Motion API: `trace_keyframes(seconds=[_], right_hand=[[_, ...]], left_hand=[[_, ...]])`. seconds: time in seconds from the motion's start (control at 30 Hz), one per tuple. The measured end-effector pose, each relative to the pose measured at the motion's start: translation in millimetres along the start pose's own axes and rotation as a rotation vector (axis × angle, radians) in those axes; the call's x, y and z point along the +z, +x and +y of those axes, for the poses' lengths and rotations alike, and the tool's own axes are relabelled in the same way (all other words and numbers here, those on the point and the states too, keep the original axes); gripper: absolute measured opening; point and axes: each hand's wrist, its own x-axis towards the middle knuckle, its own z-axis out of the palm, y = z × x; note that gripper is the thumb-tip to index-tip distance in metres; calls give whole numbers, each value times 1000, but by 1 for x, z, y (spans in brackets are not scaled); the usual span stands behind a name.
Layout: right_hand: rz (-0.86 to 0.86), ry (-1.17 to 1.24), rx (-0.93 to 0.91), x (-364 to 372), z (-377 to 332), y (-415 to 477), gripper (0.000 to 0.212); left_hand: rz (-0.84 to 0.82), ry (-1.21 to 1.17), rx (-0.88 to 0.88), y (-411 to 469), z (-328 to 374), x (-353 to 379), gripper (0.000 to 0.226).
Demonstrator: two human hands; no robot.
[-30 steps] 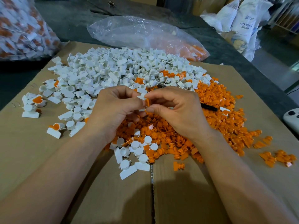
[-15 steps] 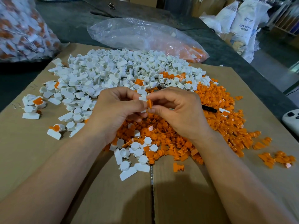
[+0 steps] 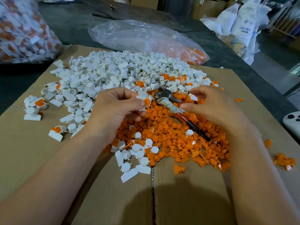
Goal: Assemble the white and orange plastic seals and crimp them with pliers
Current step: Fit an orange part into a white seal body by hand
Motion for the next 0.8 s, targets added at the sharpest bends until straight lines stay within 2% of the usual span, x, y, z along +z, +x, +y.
trace_keyframes(seconds=[0.13, 0.27, 0.47, 0.63, 0.8], right_hand=[[-185, -248, 25, 6, -1, 1, 86], [-221, -306, 54, 11, -1, 3, 89], [-162, -257, 60, 10, -5, 2, 77], [-1, -248, 12, 10, -11, 0, 47], [47, -295, 18, 9, -9, -1, 52]], left_hand=[[-1, -3, 0, 1, -1, -1, 16], [-7, -6, 0, 1, 0, -1, 16], [-9, -22, -5, 2, -2, -2, 15], [-8, -41, -13, 2, -3, -3, 13], [12, -102, -3, 3, -3, -3, 16]])
